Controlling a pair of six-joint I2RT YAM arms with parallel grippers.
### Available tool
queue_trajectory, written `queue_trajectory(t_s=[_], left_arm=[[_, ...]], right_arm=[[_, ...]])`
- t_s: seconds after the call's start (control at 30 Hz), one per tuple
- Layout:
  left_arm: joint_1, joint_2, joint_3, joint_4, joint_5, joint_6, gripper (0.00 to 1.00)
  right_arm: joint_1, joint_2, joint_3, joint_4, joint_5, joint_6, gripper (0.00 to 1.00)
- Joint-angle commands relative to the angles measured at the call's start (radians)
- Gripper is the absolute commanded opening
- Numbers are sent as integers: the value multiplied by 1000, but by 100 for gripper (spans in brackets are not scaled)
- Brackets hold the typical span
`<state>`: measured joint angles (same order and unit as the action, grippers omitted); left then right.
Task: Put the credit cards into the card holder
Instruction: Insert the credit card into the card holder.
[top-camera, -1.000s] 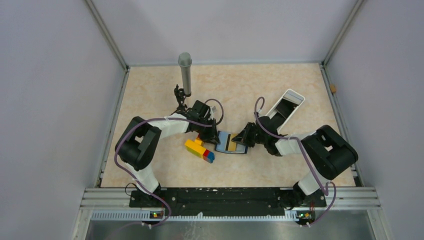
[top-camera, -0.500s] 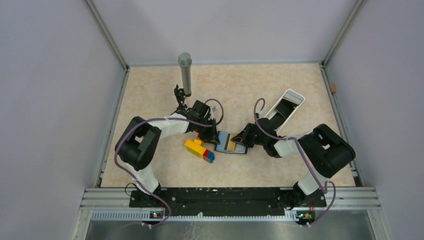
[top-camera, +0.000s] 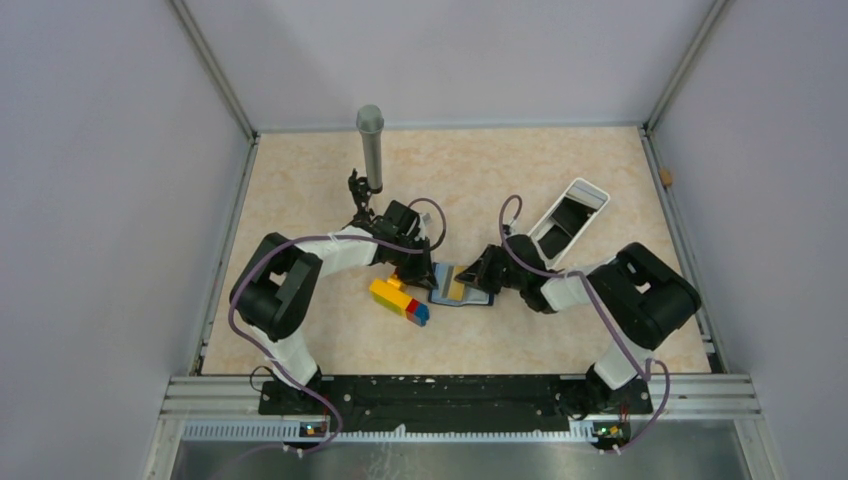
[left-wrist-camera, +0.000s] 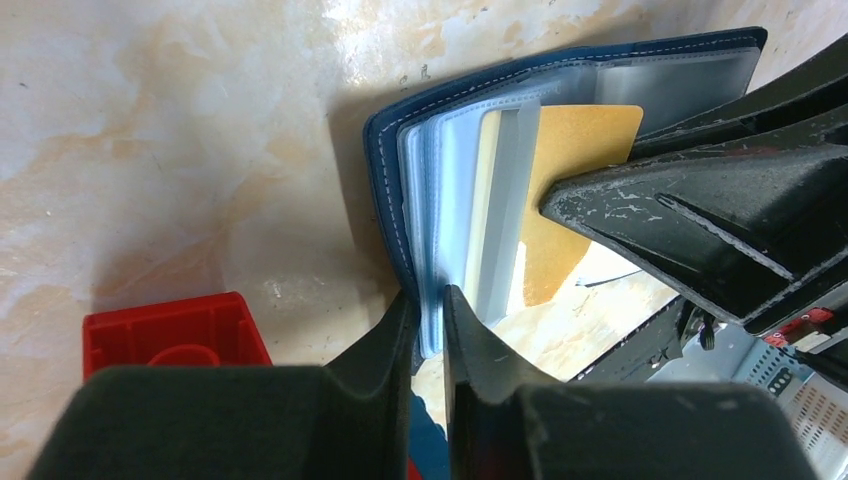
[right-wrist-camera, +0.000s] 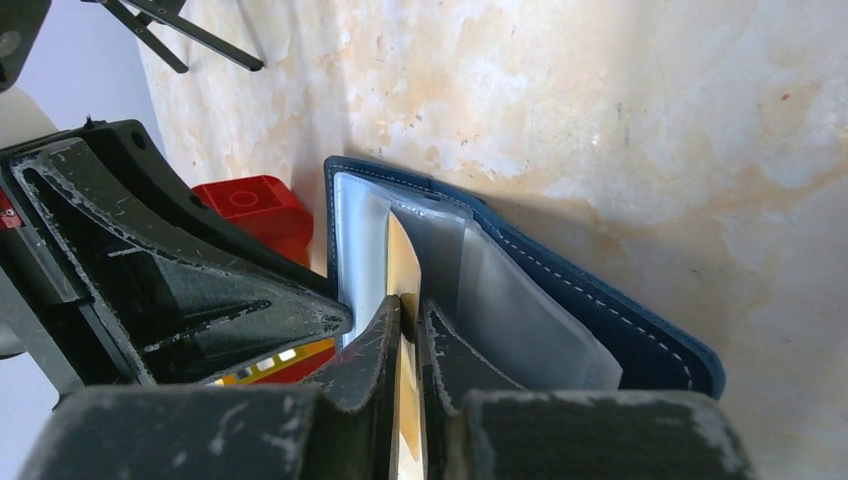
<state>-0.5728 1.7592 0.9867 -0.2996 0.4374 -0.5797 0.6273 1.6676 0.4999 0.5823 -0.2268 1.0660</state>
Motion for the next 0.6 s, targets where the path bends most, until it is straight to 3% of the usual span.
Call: queue_trajectory(t_s=[0.0, 0.1, 0.27, 0.47, 0.57], left_arm=[[-7, 17, 19, 31, 34, -7, 12], [-7, 21, 17, 30, 31, -12, 5], [-7, 24, 15, 38, 41, -19, 4], [-7, 22, 15, 39, 43, -20, 4], [-7, 23, 16, 38, 45, -20, 4]], right_arm=[[32, 8, 17, -174, 81, -63, 10], [32, -46, 29, -250, 123, -90, 22], [35, -145, 63, -383, 196, -150, 37], [43, -197, 74, -454, 222, -175, 41], [46, -167, 79, -438, 202, -168, 34]])
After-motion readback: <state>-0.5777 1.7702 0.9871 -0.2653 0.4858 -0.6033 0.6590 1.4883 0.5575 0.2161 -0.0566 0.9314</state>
